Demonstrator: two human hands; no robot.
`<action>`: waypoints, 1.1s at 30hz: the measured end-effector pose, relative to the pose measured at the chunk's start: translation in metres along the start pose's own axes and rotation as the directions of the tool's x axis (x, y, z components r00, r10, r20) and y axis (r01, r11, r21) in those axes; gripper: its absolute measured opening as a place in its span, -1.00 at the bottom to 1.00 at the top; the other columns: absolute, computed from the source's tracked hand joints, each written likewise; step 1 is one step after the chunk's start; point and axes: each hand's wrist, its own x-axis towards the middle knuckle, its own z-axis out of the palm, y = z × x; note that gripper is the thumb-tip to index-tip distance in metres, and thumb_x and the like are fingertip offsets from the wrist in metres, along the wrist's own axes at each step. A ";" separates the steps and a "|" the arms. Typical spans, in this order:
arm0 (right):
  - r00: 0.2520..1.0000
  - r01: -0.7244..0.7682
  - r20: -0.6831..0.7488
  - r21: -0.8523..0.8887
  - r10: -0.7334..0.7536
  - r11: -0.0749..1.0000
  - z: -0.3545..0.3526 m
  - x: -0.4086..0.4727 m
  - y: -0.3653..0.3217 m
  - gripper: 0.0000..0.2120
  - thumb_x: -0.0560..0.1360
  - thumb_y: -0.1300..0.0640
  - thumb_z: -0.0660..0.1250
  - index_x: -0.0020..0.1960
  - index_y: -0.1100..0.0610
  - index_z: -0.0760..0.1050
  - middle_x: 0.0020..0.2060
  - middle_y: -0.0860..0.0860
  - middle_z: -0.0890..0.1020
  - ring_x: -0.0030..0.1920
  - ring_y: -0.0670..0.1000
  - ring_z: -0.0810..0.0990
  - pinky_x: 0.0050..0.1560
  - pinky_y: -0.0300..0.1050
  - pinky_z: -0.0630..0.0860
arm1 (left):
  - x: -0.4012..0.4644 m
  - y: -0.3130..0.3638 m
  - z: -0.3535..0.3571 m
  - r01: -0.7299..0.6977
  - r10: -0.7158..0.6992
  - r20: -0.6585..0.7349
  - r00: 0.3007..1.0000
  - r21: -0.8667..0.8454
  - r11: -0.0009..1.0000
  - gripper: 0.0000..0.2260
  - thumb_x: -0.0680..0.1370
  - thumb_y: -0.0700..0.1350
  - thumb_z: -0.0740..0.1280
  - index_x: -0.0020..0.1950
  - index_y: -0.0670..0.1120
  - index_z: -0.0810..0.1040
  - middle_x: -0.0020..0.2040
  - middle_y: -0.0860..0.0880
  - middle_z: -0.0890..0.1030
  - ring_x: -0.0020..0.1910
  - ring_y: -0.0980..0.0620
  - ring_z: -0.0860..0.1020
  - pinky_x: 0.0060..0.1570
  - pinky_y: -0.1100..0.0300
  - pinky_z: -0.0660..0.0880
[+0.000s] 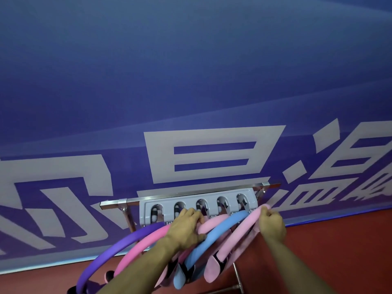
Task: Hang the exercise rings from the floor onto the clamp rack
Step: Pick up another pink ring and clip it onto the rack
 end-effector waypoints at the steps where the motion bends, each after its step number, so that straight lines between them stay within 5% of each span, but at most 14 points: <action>1: 0.999 0.026 -0.033 -0.007 -0.026 1.000 0.000 -0.004 -0.002 -0.62 0.67 -0.04 0.19 0.28 0.23 0.50 0.15 0.29 0.64 0.18 0.32 0.59 0.00 0.00 0.33 | 0.000 -0.001 0.000 0.001 -0.001 0.000 1.000 0.000 1.000 -0.61 0.44 0.18 0.43 0.17 0.08 0.45 0.17 0.05 0.47 0.19 -0.04 0.37 0.18 0.09 0.39; 4: 0.958 0.280 -0.051 -0.027 -0.281 0.960 0.002 -0.009 -0.009 -0.75 0.64 0.04 0.28 0.23 0.15 0.53 0.03 0.16 0.64 0.10 0.28 0.62 -0.04 -0.05 0.36 | 0.000 -0.001 0.000 0.002 -0.002 0.005 1.000 0.001 1.000 -0.61 0.43 0.20 0.43 0.17 0.09 0.45 0.17 0.05 0.47 0.18 -0.03 0.37 0.21 0.07 0.40; 7: 0.719 0.681 0.242 -0.057 -0.651 0.730 0.012 -0.005 -0.014 -0.95 0.57 0.13 0.40 0.01 0.05 0.63 -0.08 -0.08 0.60 0.02 0.07 0.62 0.03 -0.05 0.49 | 0.001 0.000 -0.002 0.006 -0.006 0.002 1.000 0.025 1.000 -0.59 0.44 0.26 0.42 0.17 0.10 0.46 0.18 0.05 0.48 0.20 -0.04 0.39 0.24 0.06 0.37; 10: 0.382 0.894 0.680 -0.100 -0.626 0.437 0.018 -0.004 -0.020 -0.82 0.53 -0.03 0.38 0.10 -0.07 0.63 0.01 -0.21 0.59 0.10 -0.09 0.55 0.23 -0.02 0.48 | 0.001 0.005 -0.002 0.007 -0.005 -0.031 1.000 0.042 0.999 -0.58 0.47 0.29 0.40 0.20 0.09 0.47 0.17 0.02 0.49 0.21 -0.04 0.41 0.22 0.06 0.33; 14: 0.224 0.962 0.833 -0.106 -0.506 0.250 0.011 -0.004 -0.035 -0.64 0.51 -0.11 0.37 0.28 -0.09 0.56 0.16 -0.15 0.57 0.19 -0.10 0.49 0.26 -0.13 0.41 | 0.004 0.014 0.003 -0.014 0.019 -0.044 0.999 0.107 0.994 -0.58 0.54 0.21 0.35 0.32 0.04 0.50 0.25 0.00 0.52 0.27 -0.08 0.44 0.28 0.06 0.32; 22: 0.197 0.980 0.868 -0.157 -0.456 0.124 0.005 0.002 -0.043 -0.68 0.56 -0.02 0.36 0.31 -0.08 0.49 0.21 -0.12 0.52 0.25 -0.04 0.45 0.21 0.01 0.47 | 0.007 0.019 0.007 0.017 -0.011 -0.046 0.999 0.124 0.992 -0.61 0.59 0.18 0.29 0.35 0.03 0.52 0.27 -0.01 0.57 0.29 -0.09 0.47 0.31 0.03 0.32; 33: 0.231 0.965 0.877 -0.149 -0.422 0.217 0.008 -0.002 -0.048 -0.68 0.49 -0.06 0.41 0.24 -0.15 0.56 0.13 -0.17 0.54 0.19 -0.09 0.48 0.16 -0.07 0.46 | 0.004 0.014 0.011 0.045 -0.044 -0.028 0.999 0.038 0.998 -0.58 0.58 0.21 0.34 0.41 0.13 0.50 0.29 0.06 0.53 0.32 -0.05 0.44 0.27 0.01 0.32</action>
